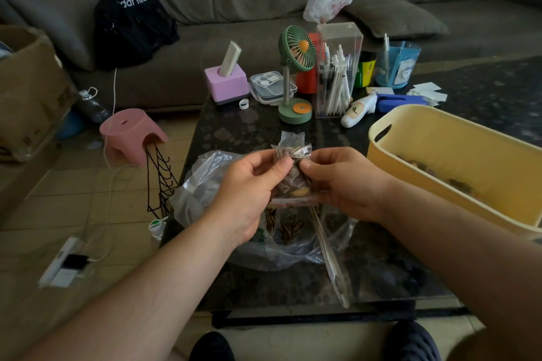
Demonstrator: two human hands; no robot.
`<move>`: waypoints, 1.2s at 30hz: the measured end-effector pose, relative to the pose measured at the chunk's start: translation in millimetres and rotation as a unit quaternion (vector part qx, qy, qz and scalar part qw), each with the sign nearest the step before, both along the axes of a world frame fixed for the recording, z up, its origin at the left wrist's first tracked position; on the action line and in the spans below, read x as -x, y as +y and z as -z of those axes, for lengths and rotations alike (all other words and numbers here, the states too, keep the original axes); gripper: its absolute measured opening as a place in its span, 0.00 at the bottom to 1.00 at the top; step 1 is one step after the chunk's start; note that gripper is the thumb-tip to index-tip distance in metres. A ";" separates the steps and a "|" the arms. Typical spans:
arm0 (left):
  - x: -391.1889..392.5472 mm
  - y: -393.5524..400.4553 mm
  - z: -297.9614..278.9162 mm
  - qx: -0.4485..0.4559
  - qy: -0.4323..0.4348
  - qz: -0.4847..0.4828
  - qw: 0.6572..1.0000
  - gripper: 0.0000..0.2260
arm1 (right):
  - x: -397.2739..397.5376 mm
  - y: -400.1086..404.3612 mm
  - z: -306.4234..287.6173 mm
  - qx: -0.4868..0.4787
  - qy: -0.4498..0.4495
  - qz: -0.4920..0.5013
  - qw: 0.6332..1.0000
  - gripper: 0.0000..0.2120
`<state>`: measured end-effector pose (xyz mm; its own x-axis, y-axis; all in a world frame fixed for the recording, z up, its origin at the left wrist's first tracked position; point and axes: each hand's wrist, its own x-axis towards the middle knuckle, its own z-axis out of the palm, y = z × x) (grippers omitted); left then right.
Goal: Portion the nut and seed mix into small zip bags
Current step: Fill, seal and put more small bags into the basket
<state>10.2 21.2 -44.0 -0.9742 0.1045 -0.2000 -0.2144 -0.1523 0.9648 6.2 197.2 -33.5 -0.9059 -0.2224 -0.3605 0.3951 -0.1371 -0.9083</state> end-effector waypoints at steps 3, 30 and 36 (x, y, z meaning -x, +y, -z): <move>-0.4 1.5 -0.2 -0.003 -0.004 -0.012 1.000 0.08 | -0.8 -1.7 -1.8 -0.007 0.010 -0.003 1.000 0.08; -4.7 17.1 -11.4 -0.090 -0.010 0.060 0.994 0.16 | -1.1 2.3 -4.8 -0.142 0.175 0.080 0.971 0.13; -2.6 37.5 -20.1 -0.056 0.054 0.025 0.997 0.19 | -4.5 7.4 -14.5 -0.132 0.214 0.117 0.961 0.26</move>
<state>12.7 58.8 -23.9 -0.9824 0.1690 -0.0792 -0.1209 -0.2529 0.9599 10.7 204.6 -19.0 -0.9978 0.0534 0.0397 -0.0354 0.0803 -0.9961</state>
